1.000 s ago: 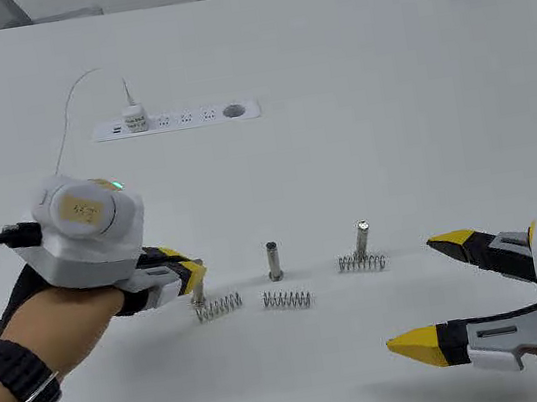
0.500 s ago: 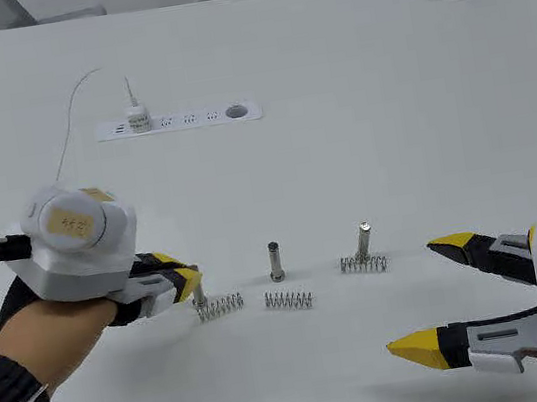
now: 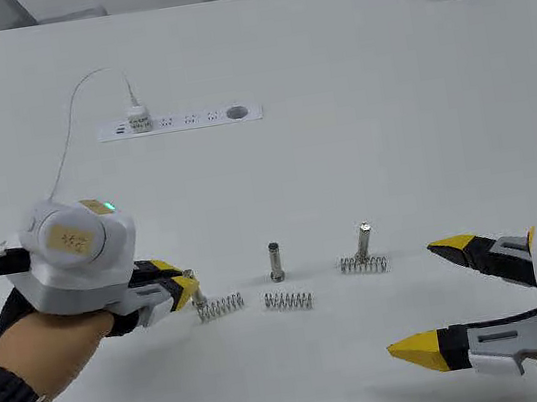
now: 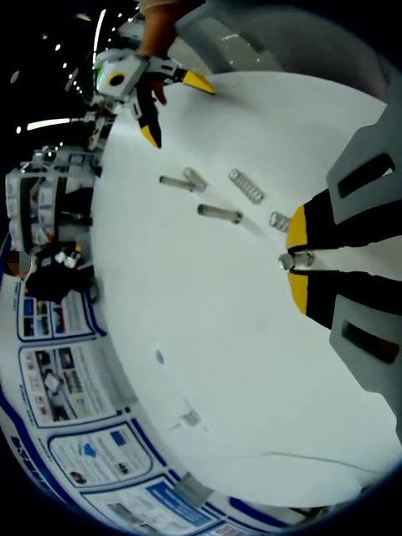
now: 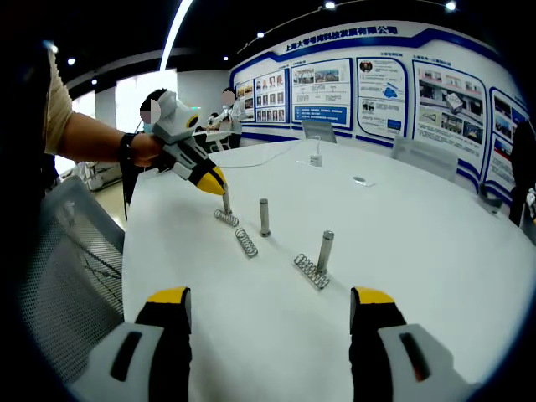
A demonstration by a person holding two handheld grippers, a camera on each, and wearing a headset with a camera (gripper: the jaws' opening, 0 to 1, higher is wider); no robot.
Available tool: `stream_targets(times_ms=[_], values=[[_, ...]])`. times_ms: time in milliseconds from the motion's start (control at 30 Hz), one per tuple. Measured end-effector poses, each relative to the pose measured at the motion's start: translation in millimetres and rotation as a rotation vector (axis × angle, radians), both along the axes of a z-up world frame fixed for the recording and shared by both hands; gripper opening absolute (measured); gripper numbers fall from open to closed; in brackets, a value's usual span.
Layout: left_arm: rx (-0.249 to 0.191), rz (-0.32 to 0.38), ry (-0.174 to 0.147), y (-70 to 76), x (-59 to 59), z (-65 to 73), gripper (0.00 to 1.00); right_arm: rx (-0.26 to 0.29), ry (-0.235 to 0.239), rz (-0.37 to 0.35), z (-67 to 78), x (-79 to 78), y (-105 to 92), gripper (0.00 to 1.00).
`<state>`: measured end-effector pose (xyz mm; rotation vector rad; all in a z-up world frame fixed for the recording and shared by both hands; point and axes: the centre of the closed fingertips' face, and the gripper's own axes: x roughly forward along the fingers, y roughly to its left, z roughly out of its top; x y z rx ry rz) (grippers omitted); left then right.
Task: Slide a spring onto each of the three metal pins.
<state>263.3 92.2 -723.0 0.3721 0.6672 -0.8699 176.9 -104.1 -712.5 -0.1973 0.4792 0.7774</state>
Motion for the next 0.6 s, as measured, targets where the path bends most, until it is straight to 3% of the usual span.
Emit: stream_targets(times_ms=[433, 600], values=[[0.012, -0.007, -0.021, 1.4, 1.5, -1.0, 0.08, 0.0, 0.001, -0.003, -0.4, 0.5, -0.7, 0.79], [0.009, -0.004, -0.022, 2.2, 1.6, -0.7, 0.13, -0.002, 0.003, -0.002, -1.2, 0.1, -0.5, 0.79]])
